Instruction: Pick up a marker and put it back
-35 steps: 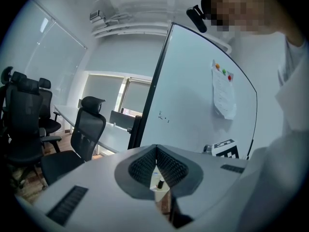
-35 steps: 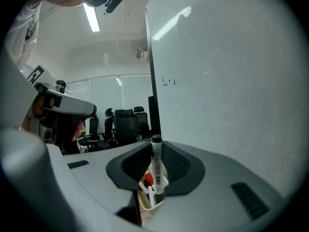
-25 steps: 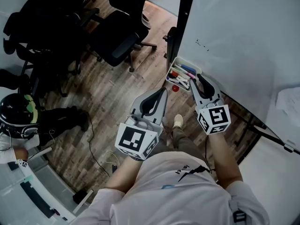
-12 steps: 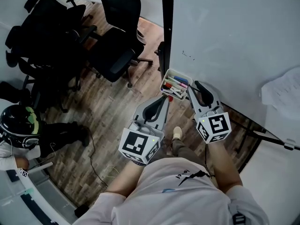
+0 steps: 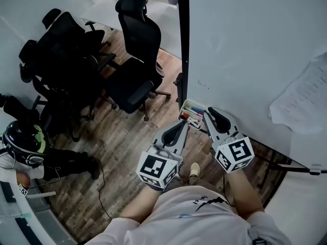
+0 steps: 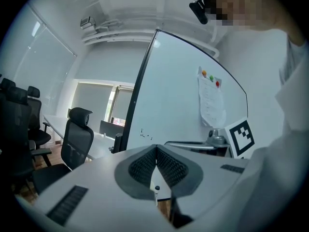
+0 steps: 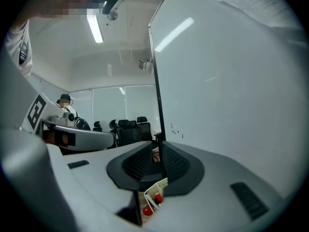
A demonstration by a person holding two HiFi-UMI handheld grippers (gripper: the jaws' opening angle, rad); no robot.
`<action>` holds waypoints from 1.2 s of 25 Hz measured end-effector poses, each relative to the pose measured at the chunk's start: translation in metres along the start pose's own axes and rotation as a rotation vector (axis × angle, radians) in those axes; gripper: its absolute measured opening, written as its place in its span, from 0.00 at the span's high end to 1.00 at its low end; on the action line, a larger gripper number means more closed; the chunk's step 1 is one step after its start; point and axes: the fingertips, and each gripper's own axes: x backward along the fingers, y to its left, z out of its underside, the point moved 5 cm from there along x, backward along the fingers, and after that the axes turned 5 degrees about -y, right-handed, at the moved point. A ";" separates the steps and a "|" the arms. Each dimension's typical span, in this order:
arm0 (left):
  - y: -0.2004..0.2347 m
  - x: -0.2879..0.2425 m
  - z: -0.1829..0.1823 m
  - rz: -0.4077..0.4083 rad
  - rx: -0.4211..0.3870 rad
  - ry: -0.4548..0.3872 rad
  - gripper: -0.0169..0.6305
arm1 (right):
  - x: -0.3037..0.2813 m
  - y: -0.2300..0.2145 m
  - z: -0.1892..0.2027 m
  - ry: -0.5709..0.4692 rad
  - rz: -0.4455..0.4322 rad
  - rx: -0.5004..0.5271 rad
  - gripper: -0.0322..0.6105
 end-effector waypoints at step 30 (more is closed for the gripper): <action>-0.009 0.020 -0.056 0.024 -0.045 -0.105 0.96 | 0.004 0.061 -0.058 -0.069 -0.113 0.049 0.93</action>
